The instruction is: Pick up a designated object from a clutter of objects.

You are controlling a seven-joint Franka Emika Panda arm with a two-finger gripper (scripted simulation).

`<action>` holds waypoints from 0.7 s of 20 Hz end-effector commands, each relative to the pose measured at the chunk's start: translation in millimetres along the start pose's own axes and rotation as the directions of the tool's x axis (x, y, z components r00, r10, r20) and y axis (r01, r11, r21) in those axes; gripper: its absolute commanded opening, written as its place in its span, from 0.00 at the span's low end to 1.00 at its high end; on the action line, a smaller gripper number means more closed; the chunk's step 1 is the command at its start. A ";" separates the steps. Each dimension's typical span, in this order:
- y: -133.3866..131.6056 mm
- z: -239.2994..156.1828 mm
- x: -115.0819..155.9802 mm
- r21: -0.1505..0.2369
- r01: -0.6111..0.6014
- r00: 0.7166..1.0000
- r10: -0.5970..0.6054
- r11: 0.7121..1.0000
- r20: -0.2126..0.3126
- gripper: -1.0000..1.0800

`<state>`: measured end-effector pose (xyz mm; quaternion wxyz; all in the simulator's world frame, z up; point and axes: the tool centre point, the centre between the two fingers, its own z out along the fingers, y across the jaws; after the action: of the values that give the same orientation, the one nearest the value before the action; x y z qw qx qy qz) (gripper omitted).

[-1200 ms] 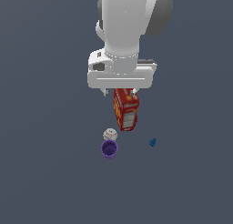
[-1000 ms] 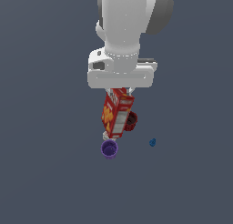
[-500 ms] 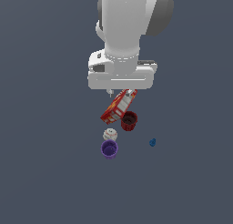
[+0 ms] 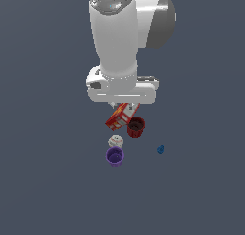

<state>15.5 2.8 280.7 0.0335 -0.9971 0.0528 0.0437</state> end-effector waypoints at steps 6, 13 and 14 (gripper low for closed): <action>16.0 36.4 25.2 0.103 -0.208 0.973 0.196 0.973 0.120 0.62; 34.2 79.9 51.1 0.187 -0.435 0.884 0.378 0.881 0.276 0.62; 36.8 86.2 54.5 0.196 -0.465 0.866 0.399 0.863 0.300 0.62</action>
<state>54.1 -29.3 198.1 0.1466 -0.9433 0.2546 0.1543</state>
